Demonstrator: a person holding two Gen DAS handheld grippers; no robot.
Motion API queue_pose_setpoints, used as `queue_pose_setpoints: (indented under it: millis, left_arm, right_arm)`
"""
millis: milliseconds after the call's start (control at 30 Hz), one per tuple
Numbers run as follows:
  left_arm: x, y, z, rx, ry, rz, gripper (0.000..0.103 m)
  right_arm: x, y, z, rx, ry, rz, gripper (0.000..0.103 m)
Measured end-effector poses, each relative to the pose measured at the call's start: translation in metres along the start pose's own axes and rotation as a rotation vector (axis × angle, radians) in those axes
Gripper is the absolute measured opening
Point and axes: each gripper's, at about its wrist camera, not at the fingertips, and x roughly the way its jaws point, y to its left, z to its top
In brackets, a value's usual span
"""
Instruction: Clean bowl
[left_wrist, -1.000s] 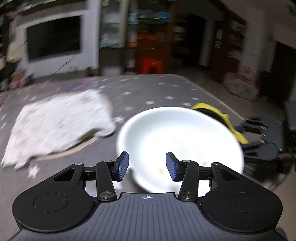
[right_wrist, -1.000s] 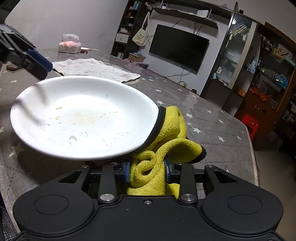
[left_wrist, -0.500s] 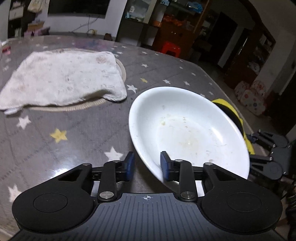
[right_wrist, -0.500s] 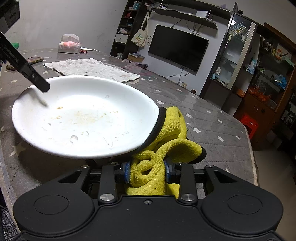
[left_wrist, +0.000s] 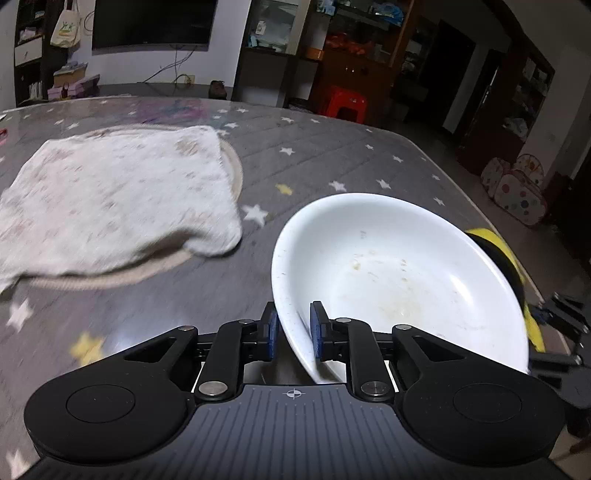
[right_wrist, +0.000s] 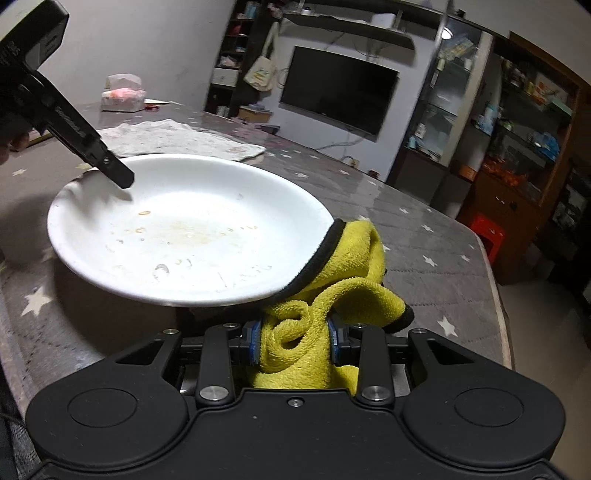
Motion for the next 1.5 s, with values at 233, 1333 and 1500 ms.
queue_pose_setpoints:
  millis: [233,1333,1500]
  left_arm:
    - [0.037,-0.017,0.03,0.023,0.001,0.007,0.018]
    - [0.053,-0.044,0.04,0.295,0.016,0.11,0.028]
    - [0.054,-0.046,0.041,0.338,0.022,0.109,0.029]
  right_arm:
    - [0.015,-0.014,0.006,0.046,0.047,-0.079,0.035]
    - [0.021,-0.031,0.005,0.053,0.042,-0.058,0.035]
    - [0.032,-0.044,0.008,0.006,0.038,-0.027,0.035]
